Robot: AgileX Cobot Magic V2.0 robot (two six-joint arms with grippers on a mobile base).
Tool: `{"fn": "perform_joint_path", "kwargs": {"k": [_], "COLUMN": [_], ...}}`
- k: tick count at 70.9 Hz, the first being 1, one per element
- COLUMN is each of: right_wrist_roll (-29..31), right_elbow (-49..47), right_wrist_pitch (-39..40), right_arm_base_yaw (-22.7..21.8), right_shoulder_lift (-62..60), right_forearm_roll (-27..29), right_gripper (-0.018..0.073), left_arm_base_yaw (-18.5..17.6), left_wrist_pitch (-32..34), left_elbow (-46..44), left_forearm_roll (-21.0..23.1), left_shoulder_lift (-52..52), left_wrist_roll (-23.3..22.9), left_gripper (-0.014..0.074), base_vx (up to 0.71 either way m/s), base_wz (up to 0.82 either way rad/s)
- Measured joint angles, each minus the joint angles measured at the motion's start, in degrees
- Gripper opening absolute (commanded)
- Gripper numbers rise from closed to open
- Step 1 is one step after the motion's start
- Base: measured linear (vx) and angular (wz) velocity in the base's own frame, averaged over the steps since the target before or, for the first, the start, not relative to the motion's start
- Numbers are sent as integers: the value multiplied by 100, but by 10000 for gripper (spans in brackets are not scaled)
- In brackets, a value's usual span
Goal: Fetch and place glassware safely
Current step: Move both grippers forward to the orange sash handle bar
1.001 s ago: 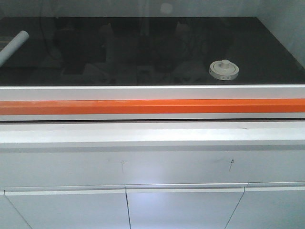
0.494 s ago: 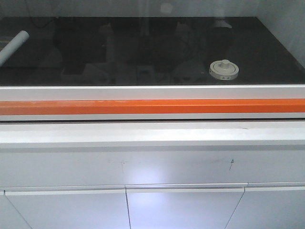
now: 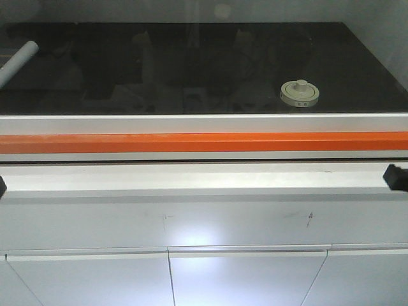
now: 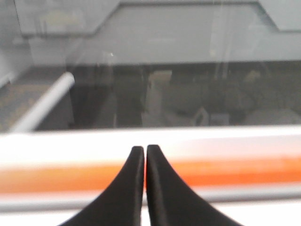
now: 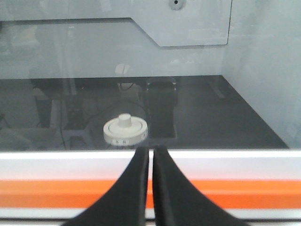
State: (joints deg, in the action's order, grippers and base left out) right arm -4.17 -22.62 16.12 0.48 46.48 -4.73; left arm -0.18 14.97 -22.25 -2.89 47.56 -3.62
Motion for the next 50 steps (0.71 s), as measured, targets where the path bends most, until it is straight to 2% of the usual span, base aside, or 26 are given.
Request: {"fn": "perform_joint_path", "kwargs": {"k": [7, 18, 41, 50], "right_wrist_roll": [0, 0, 6, 184], "right_elbow": [650, 1367, 1486, 1480], "right_wrist_pitch": [758, 2063, 3331, 3686], "right_arm_base_yaw": [0, 0, 0, 0], "right_shoulder_lift": [-5, 311, 1870, 2447], "right_forearm_roll": [0, 0, -112, -191], "right_gripper": [-3, -3, -3, -3], "left_arm_base_yaw": [0, 0, 0, 0], "left_wrist_pitch": [587, 1371, 2247, 2631], "left_elbow": [577, 1012, 1058, 1058], "left_forearm_roll": [-35, -278, -341, -341], "left_shoulder_lift": [0, 71, 1027, 1395], "left_wrist_roll": [-107, -118, -118, -118], "left_gripper": [-7, -7, -7, -7], "base_vx": [0, 0, 0, 0], "base_wz": [0, 0, 0, 0]}}
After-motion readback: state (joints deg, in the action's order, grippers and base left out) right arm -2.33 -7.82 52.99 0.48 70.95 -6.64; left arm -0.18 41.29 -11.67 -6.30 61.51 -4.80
